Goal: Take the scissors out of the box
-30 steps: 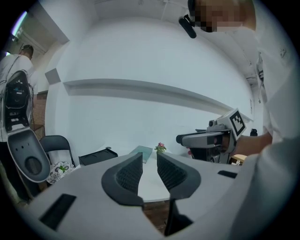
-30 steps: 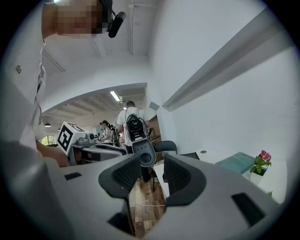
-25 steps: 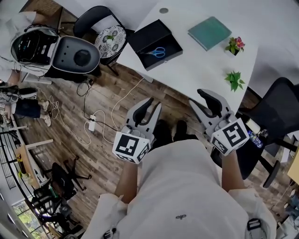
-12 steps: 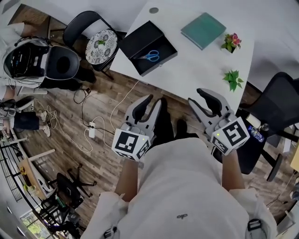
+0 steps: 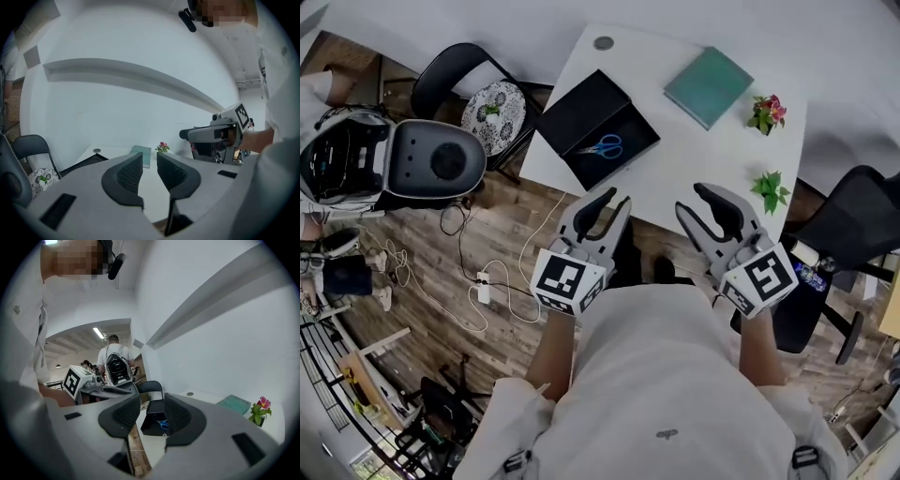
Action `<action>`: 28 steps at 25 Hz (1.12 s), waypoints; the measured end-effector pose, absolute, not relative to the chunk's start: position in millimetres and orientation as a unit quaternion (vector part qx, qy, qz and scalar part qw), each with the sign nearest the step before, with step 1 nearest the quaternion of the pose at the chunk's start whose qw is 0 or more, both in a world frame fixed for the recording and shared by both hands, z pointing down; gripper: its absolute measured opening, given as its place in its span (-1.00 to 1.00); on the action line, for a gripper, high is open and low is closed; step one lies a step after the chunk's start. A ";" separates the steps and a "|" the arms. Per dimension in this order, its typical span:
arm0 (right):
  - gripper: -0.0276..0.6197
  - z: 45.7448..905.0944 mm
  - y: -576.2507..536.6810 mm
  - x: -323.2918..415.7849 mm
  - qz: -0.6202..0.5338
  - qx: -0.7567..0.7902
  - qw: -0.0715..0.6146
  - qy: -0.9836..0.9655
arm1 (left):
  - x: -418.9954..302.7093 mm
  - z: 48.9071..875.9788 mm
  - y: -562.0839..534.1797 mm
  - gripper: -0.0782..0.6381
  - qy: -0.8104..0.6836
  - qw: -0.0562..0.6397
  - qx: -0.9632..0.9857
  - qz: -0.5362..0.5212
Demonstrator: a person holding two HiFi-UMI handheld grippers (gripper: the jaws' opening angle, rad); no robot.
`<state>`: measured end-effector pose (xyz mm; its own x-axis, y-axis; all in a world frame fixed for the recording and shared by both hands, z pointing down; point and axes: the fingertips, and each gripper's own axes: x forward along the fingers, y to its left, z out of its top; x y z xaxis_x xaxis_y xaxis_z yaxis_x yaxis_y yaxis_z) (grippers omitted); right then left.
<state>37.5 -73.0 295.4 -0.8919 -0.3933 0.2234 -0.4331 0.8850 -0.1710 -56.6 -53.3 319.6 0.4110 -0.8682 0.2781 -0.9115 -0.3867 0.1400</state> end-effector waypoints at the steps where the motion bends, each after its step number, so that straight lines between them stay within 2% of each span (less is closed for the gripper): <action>1: -0.42 295.1 -77.6 34.1 0.109 0.219 0.092 -0.965 | -60.5 321.7 -59.7 -0.49 -0.531 0.136 0.832 0.083; 11: -0.42 299.1 -124.2 9.8 0.123 0.284 0.097 -0.946 | -90.4 348.9 -127.1 -0.49 -0.463 0.142 0.863 0.141; 28: -0.42 323.5 -155.2 -11.0 0.158 0.366 0.111 -0.910 | -119.4 455.6 -168.6 -0.49 -0.354 0.141 0.863 0.333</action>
<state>-11.0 -155.2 323.5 -0.7067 -0.6317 0.3186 -0.7022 0.6813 -0.2065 -119.4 -168.6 455.6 0.5275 -0.5173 0.6739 -0.7047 -0.7095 0.0069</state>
